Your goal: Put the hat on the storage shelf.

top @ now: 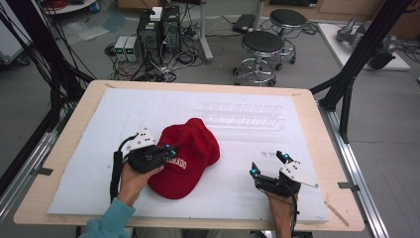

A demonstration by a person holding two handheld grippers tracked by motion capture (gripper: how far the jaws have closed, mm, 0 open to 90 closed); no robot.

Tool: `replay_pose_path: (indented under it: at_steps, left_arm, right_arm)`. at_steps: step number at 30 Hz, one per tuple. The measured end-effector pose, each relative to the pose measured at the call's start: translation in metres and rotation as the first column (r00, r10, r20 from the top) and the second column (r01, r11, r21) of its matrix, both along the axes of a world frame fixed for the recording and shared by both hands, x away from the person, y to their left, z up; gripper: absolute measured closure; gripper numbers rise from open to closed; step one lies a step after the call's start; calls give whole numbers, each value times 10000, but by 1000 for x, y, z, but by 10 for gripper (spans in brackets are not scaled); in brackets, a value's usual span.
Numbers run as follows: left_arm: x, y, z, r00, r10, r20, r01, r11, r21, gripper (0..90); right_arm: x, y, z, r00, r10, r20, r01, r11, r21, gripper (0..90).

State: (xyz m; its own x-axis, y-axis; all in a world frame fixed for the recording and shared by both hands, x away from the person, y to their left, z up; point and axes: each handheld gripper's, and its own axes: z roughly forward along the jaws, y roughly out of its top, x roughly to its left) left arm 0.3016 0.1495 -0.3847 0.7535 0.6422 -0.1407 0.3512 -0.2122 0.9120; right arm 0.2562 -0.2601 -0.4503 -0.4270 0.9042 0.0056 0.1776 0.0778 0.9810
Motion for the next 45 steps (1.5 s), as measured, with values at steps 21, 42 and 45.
replay_pose_path:
  at_steps: [21,42,45]
  left_arm:
    - [29,-10,49,9876,-1087,1134,1183,9896,-815,868]
    - [39,-29,69,9812,-1023,1638,1144,9913,-657,869]
    - [41,-32,72,9788,-1049,1756,1187,9905,-699,868]
  right_arm:
    - [8,4,2,9980,33,-626,-60,9990,-432,34]
    - [11,45,46,9848,1680,-438,-1710,9822,-780,60]
    - [15,56,52,9724,2208,-749,-2252,9726,-572,60]
